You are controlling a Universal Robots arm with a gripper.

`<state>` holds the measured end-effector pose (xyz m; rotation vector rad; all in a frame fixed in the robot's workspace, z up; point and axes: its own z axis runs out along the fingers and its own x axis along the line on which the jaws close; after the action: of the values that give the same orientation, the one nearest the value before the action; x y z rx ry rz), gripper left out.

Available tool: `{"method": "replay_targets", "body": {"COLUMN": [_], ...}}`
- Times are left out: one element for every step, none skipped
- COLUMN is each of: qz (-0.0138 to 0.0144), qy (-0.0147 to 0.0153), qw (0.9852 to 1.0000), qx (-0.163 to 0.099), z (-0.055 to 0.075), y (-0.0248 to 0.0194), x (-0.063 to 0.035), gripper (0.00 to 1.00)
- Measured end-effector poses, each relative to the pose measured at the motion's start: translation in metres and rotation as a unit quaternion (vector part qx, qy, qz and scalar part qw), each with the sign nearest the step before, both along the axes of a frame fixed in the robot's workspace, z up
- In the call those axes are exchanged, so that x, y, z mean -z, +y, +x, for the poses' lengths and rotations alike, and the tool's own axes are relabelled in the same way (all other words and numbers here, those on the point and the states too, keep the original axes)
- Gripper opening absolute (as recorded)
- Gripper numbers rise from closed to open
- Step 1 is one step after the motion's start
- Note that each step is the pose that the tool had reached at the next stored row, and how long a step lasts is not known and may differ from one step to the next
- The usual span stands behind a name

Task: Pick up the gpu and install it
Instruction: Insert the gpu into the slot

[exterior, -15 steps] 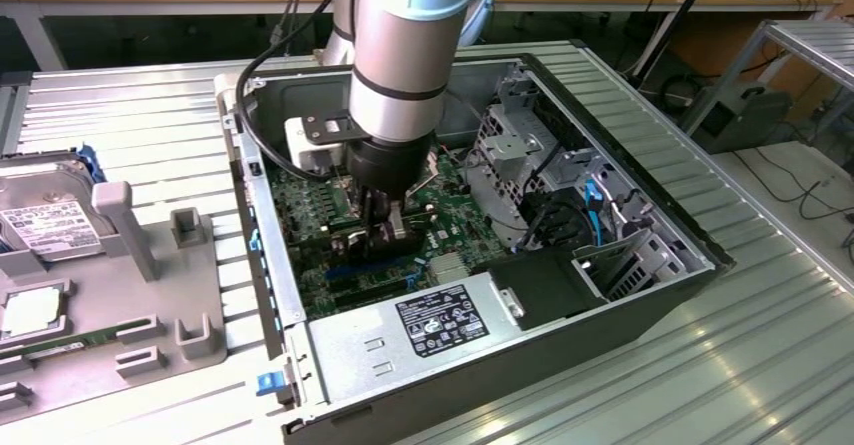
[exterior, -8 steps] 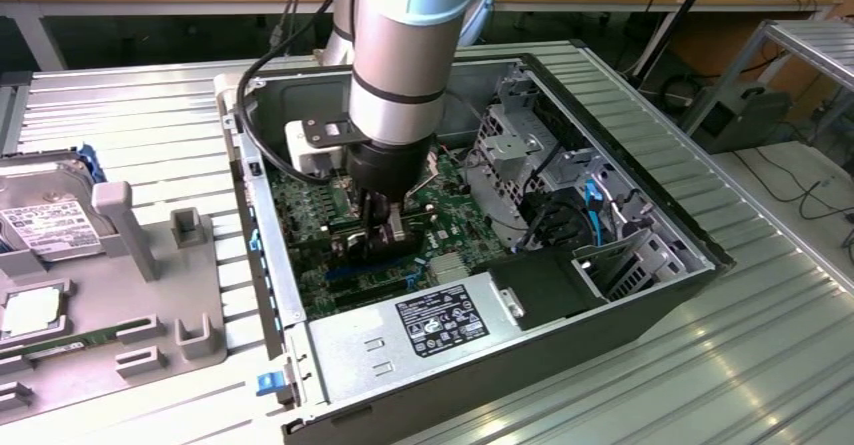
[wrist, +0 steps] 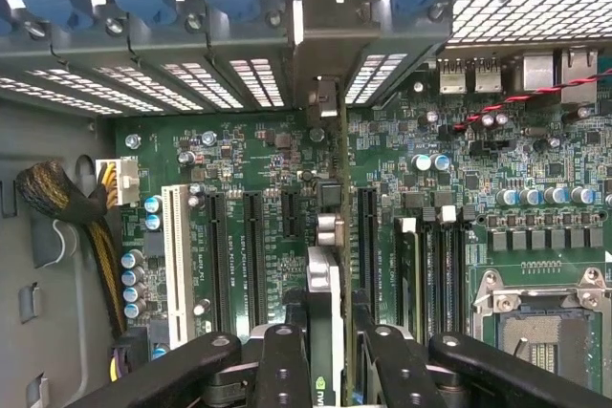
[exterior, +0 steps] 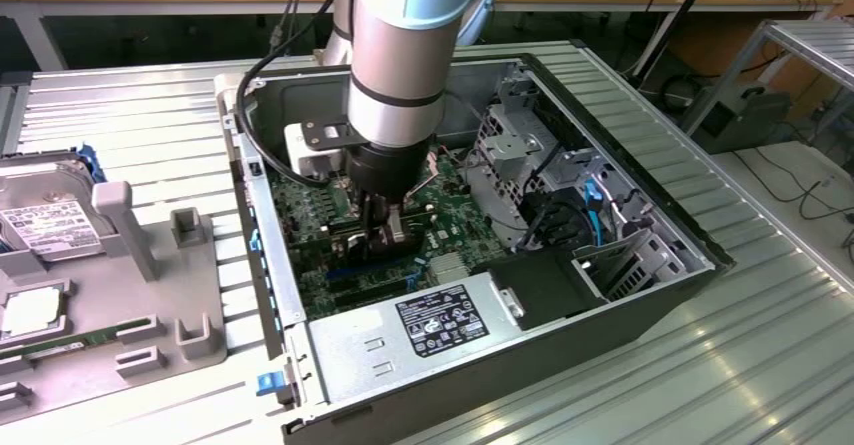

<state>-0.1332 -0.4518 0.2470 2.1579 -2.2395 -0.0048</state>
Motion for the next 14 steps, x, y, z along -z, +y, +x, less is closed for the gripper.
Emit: {"method": "replay_targets", "body": {"qz": [0.0001,0.0003,0.0017,0.0022,0.0022,0.0022,0.0022,0.0022,0.0022,0.0022,0.0023,0.0025,0.0025,0.0019], "qy": [0.0000,-0.0002,-0.0006,-0.0007,-0.0007,-0.0007,-0.0007,-0.0007,-0.0007,-0.0007,-0.0007,-0.0009,-0.0008,-0.0007], "qw": [1.0000,1.0000,1.0000,1.0000,1.0000,1.0000,1.0000,1.0000,1.0000,1.0000,1.0000,1.0000,1.0000,1.0000], "qx": [0.000,0.000,0.000,0.000,0.000,0.000,0.000,0.000,0.000,0.000,0.000,0.000,0.000,0.000], "z": [0.0000,0.0000,-0.0001,0.0000,0.0000,0.0000,0.0000,0.0000,0.0000,0.0000,0.0000,0.0000,0.0000,0.0001], "y": [0.0000,-0.0001,-0.0001,-0.0002,-0.0002,-0.0002,-0.0002,-0.0002,-0.0002,-0.0002,-0.0002,-0.0002,-0.0002,0.0000], "x": [0.0005,0.0010,0.0022,0.0026,0.0026,0.0026,0.0026,0.0026,0.0026,0.0026,0.0026,0.0028,0.0028,0.0025], "gripper": [0.27,0.27,0.27,0.27,0.27,0.27,0.27,0.27,0.27,0.27,0.27,0.28,0.34,0.41]}}
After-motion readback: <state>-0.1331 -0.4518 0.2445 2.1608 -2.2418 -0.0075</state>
